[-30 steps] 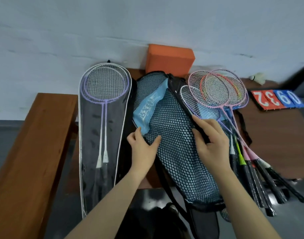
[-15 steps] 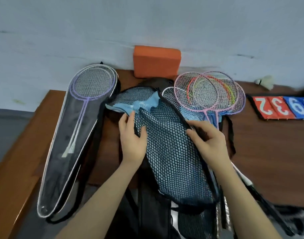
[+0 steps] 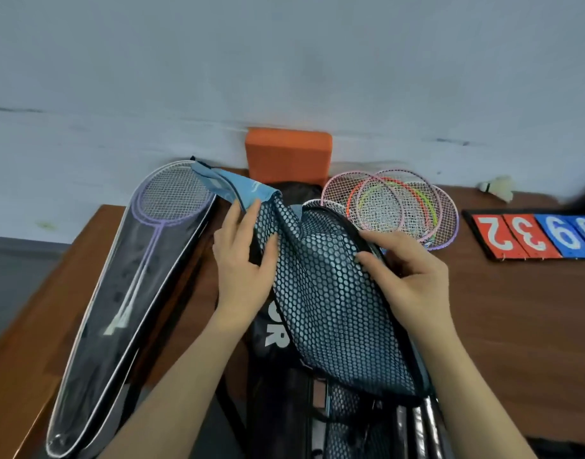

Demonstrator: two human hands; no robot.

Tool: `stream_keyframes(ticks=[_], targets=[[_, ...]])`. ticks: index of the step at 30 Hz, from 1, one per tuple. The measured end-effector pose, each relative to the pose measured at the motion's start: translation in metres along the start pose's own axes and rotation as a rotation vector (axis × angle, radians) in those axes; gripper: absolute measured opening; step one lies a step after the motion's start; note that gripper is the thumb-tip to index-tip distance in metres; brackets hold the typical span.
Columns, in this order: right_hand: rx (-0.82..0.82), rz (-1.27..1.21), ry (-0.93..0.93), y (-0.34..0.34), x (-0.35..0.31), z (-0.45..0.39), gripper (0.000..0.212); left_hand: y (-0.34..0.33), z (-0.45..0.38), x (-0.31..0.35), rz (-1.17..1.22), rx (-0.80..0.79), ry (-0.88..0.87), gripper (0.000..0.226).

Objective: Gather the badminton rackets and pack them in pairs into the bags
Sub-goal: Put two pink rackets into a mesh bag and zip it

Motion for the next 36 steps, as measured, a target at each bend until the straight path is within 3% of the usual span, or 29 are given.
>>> stream_keyframes(ticks=[3, 8, 10, 14, 18, 25, 28, 36], targets=[[0.015, 0.044, -0.128, -0.015, 0.030, -0.002, 0.024, -0.014, 0.015, -0.038, -0.109, -0.147, 0.106, 0.051], [-0.012, 0.145, -0.352, -0.040, 0.091, -0.005, 0.022, -0.061, 0.079, -0.095, -0.187, -0.651, 0.369, 0.064], [-0.049, 0.171, -0.375, -0.045, 0.103, -0.002, 0.018, -0.068, 0.093, -0.093, -0.224, -0.714, 0.361, 0.063], [-0.144, 0.188, -0.398, -0.057, 0.120, 0.012, 0.025, -0.078, 0.091, -0.062, -0.133, -0.669, 0.198, 0.056], [-0.112, 0.018, -0.519, -0.054, 0.126, 0.022, 0.029, -0.094, 0.098, -0.043, 0.103, -0.695, 0.169, 0.064], [-0.152, -0.108, -0.579, -0.065, 0.122, 0.040, 0.029, -0.099, 0.103, -0.033, 0.322, -0.679, 0.338, 0.055], [-0.167, -0.085, -0.581, -0.069, 0.118, 0.043, 0.027, -0.097, 0.103, -0.038, 0.422, -0.609, 0.512, 0.040], [-0.088, 0.021, -0.556, -0.070, 0.116, 0.049, 0.027, -0.089, 0.099, -0.044, 0.614, -0.430, 0.674, 0.041]])
Point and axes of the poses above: each hand's wrist, its own z-axis away from the middle knuckle, its own y-axis out of the back of the hand, x = y × z, the point moved 8 cm from there along -z, towards the middle knuckle, and after that the axes turned 15 degrees about -y, right-handed, at the moved point
